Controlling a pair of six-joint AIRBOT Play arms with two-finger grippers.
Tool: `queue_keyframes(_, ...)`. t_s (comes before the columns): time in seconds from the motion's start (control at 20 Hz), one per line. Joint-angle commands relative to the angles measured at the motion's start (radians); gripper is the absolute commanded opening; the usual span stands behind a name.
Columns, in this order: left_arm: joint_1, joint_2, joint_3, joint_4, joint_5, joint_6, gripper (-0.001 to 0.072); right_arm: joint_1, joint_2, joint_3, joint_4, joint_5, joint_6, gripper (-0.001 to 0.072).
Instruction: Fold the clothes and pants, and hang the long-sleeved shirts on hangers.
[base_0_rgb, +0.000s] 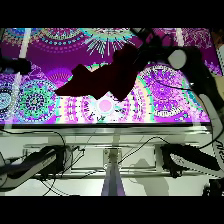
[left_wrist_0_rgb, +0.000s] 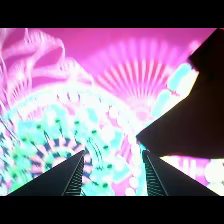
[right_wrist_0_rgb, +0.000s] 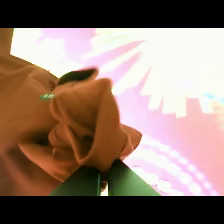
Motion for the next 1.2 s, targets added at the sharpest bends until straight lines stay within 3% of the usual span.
queue_keyframes(0.0, 0.132, -0.117, -0.114, -0.253, -0.063, 0.081, 0.0575, -0.066, 0.056, 0.016, 0.003, 0.048, 0.079, 0.0013)
queue_keyframes(0.05, 0.152, -0.15, -0.155, -0.315, -0.06, 0.087, 0.0645, -0.073, 0.053, 0.016, 0.003, 0.07, 0.082, 0.0012)
queue_keyframes(0.3, 0.117, -0.343, -0.298, -0.663, -0.026, 0.187, 0.0652, -0.072, 0.036, 0.016, 0.027, 0.083, 0.082, 0.0013)
queue_keyframes(0.45, 0.007, -0.436, -0.302, -0.816, 0.112, 0.252, 0.065, -0.072, 0.033, 0.016, 0.029, 0.083, 0.082, 0.0012)
queue_keyframes(0.7, -0.166, -0.5, -0.301, -0.866, 0.298, 0.267, 0.0639, -0.072, 0.032, 0.016, 0.029, 0.083, 0.082, 0.0013)
queue_keyframes(0.8, -0.218, -0.501, -0.301, -0.866, 0.353, 0.267, 0.0509, -0.072, 0.032, 0.016, 0.028, 0.082, 0.082, 0.0013)
queue_keyframes(0.85, -0.235, -0.5, -0.301, -0.866, 0.388, 0.267, 0.0399, -0.072, 0.032, 0.016, 0.028, 0.082, 0.082, 0.0013)
queue_keyframes(0.9, -0.245, -0.501, -0.295, -0.866, 0.415, 0.267, 0.0244, -0.073, 0.032, 0.016, 0.023, 0.082, 0.082, 0.0013)
queue_keyframes(0.95, -0.247, -0.5, -0.28, -0.866, 0.428, 0.267, 0.0041, -0.073, 0.033, 0.016, 0.012, 0.08, 0.082, 0.0013)
queue_keyframes(1.05, -0.228, -0.489, -0.212, -0.861, 0.426, 0.267, 0.0009, -0.076, 0.038, 0.017, -0.068, 0.062, 0.093, 0.0012)
queue_keyframes(1.15, -0.179, -0.442, -0.102, -0.861, 0.428, 0.267, 0.0009, -0.111, 0.049, 0.03, -0.111, 0.029, 0.172, 0.0012)
